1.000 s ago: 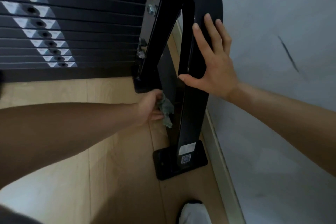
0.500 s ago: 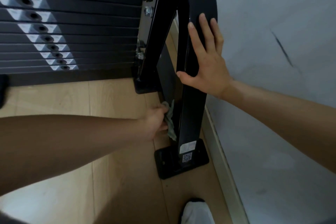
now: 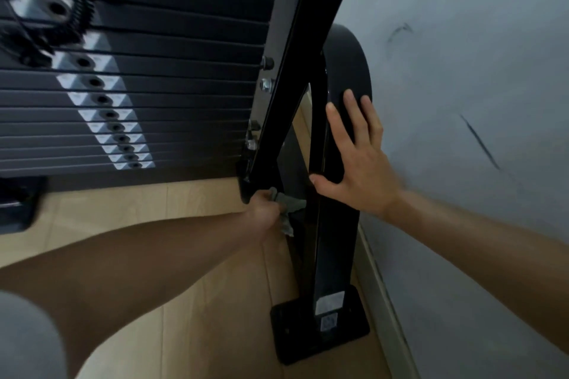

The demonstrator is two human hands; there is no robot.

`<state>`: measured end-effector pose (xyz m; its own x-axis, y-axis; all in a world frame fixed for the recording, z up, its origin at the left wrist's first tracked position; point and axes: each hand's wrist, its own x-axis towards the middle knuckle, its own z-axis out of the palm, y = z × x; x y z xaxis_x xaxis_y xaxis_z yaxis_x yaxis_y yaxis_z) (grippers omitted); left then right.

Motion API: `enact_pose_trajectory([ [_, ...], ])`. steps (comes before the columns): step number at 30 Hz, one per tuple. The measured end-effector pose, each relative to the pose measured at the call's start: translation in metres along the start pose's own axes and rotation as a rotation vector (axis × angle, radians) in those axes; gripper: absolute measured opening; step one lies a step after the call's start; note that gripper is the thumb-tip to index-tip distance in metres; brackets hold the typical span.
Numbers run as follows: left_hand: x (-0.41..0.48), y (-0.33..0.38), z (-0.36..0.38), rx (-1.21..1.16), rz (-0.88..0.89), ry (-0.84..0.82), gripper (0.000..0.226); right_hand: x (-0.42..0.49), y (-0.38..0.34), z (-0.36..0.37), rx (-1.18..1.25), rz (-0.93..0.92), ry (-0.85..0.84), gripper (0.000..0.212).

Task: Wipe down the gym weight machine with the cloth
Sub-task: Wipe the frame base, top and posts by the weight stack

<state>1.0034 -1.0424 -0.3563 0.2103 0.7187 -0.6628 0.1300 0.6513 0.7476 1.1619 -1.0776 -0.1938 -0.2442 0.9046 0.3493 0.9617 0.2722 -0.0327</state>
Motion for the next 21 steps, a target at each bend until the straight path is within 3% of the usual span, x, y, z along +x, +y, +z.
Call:
enact_pose_trajectory([
  [6, 0.009, 0.011, -0.012, -0.211, -0.045, 0.096, 0.036, -0.001, 0.0, 0.0, 0.038, -0.01, 0.004, 0.107],
  [11, 0.016, 0.035, -0.028, -0.428, -0.05, 0.281, 0.024, -0.001, 0.001, -0.001, 0.048, -0.011, -0.017, 0.107],
  [14, 0.022, 0.043, -0.027, -0.511, -0.086, 0.255, 0.036, -0.001, 0.004, 0.002, 0.031, -0.022, -0.029, 0.111],
  [21, 0.001, 0.062, -0.024, -0.601, -0.002, 0.165, 0.024, -0.002, 0.003, -0.002, 0.053, -0.024, -0.052, 0.114],
])
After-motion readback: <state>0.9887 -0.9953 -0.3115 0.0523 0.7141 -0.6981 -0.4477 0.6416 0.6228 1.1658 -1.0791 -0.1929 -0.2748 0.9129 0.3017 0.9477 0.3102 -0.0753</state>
